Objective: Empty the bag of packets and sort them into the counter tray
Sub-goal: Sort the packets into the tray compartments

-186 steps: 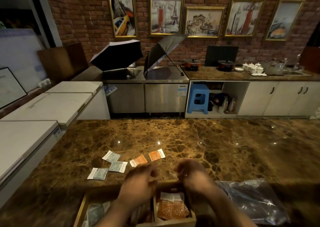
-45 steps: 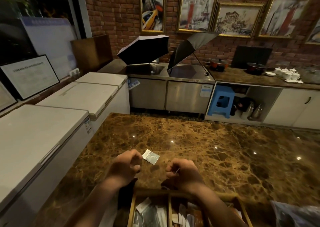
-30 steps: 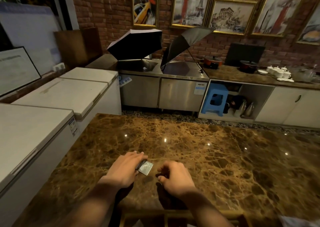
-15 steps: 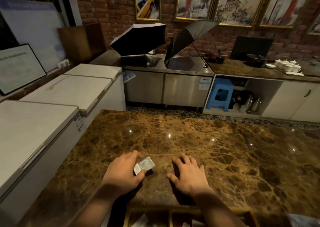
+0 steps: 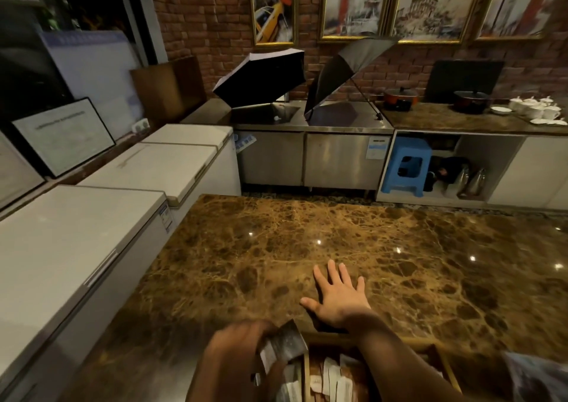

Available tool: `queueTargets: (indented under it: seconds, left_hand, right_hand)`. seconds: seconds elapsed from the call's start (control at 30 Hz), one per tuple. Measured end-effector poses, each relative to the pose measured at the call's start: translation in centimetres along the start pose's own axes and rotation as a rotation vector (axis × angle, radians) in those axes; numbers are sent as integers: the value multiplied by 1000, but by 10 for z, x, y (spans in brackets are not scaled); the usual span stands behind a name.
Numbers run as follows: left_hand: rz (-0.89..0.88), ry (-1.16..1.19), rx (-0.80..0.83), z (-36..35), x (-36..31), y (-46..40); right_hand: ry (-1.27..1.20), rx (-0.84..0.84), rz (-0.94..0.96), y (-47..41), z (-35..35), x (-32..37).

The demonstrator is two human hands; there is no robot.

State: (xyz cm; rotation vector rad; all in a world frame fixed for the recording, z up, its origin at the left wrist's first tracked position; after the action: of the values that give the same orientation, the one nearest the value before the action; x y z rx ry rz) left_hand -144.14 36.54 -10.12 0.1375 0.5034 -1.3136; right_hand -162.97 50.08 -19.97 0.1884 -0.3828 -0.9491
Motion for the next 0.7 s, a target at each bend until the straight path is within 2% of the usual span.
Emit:
queueTargets:
  seconds: [0.2, 0.33, 0.4, 0.53, 0.63, 0.7]
  left_hand:
    - [114, 28, 85, -4, 14, 22]
    - [172, -3, 153, -12, 22, 26]
    - [188, -61, 121, -5, 18, 18]
    - [150, -10, 36, 14, -30, 1]
    - [143, 122, 92, 8, -84, -13]
    - [134, 120, 131, -3, -122, -21]
  right_hand:
    - [-32, 35, 45, 14, 15, 3]
    - [-51, -111, 53, 42, 39, -4]
    - [-86, -177, 34, 61, 53, -14]
    - [-170, -251, -43, 107, 73, -56]
    - [-158, -358, -87, 162, 87, -92]
    - [-234, -446, -100, 204, 93, -115]
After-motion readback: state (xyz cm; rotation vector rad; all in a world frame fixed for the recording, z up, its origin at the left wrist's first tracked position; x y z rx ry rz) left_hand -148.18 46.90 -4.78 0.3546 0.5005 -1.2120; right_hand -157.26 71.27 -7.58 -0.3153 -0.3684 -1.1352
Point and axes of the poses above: each hand's wrist, its own y-axis away from the middle knuckle, its own z-axis out of the back of the hand, x = y × z, the point moved 8 cm from there along -y, towards the middle knuckle, and after that the axes turned 13 degrees about z, right-handed, at the moved point
